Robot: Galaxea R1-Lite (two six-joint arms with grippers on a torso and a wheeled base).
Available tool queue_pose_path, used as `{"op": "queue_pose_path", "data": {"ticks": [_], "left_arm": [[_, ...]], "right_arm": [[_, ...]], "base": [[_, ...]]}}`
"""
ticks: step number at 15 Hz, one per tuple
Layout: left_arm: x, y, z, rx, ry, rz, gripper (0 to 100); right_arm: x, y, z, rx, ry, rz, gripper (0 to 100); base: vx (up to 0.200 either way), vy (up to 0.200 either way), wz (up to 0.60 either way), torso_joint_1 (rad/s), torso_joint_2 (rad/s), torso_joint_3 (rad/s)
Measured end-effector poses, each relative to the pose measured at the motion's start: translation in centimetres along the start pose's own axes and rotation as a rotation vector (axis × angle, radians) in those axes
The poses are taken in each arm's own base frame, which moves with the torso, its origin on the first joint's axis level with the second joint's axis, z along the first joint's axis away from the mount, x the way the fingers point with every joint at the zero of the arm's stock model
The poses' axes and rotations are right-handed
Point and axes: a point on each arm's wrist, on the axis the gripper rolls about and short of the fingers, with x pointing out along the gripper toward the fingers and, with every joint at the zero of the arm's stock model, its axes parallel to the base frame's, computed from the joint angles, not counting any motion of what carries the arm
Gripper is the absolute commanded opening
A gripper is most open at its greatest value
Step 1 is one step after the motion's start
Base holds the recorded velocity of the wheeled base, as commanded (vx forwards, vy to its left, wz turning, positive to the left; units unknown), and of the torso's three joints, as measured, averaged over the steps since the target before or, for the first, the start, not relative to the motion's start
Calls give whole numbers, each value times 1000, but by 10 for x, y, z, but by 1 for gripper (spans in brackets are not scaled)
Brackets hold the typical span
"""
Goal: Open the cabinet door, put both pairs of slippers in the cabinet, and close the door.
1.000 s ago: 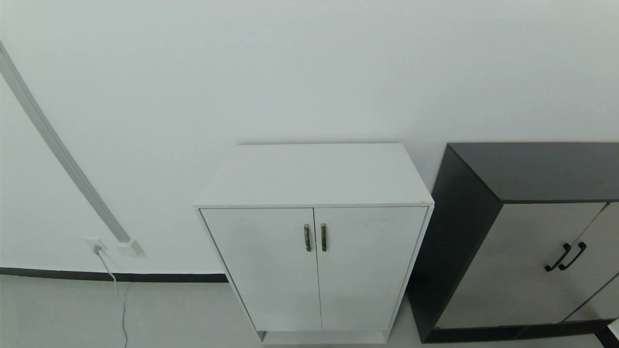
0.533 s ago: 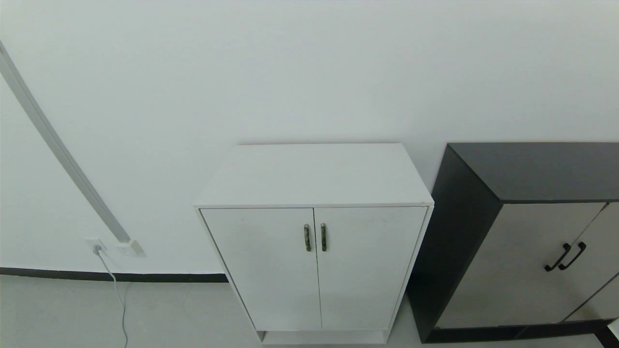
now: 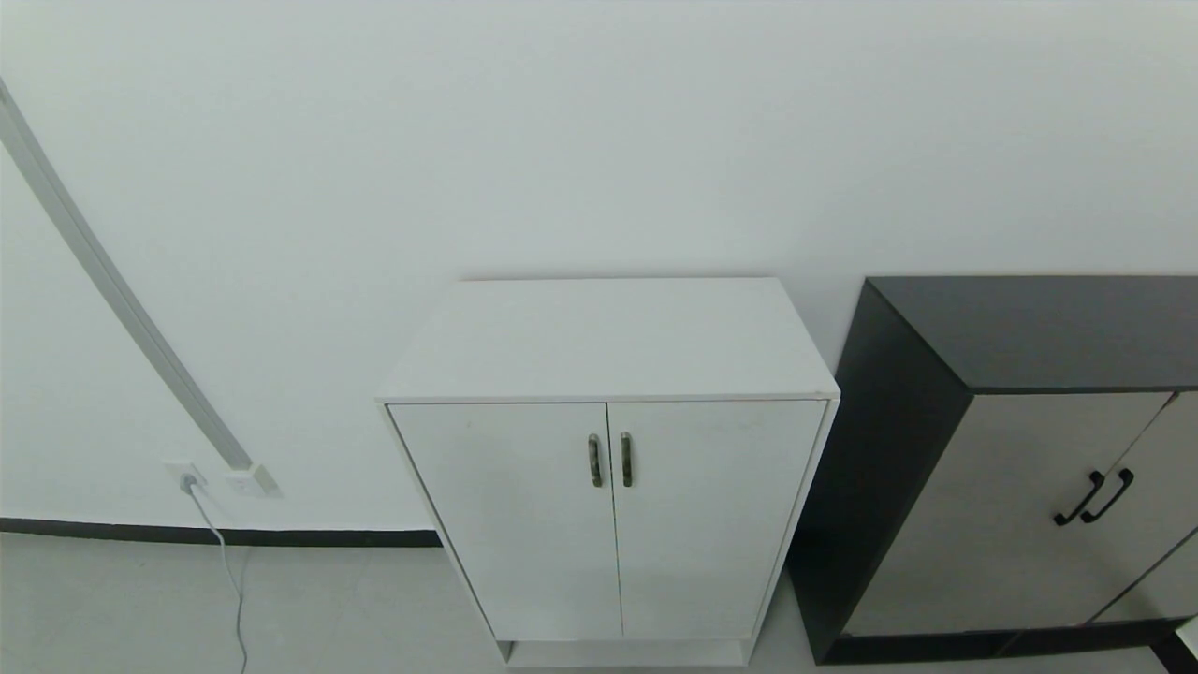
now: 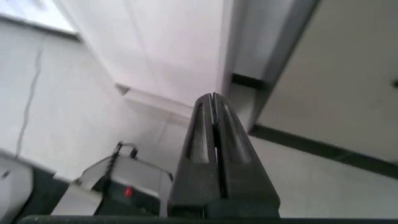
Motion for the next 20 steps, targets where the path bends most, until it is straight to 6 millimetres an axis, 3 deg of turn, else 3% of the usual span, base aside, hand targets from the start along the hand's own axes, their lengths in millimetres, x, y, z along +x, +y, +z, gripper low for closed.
{"op": "queue_pose_path", "data": {"ticks": [8,20], "left_arm": [[0,0,0,-3,0,0,0],[0,0,0,-3,-1,2,0]], "right_arm": [[-10,3,-4,41,-133,-201,0],[-18,6,-9,27,-263,-222,0]], "base": [[0,0,0,0,0,0],[0,0,0,0,0,0]]}}
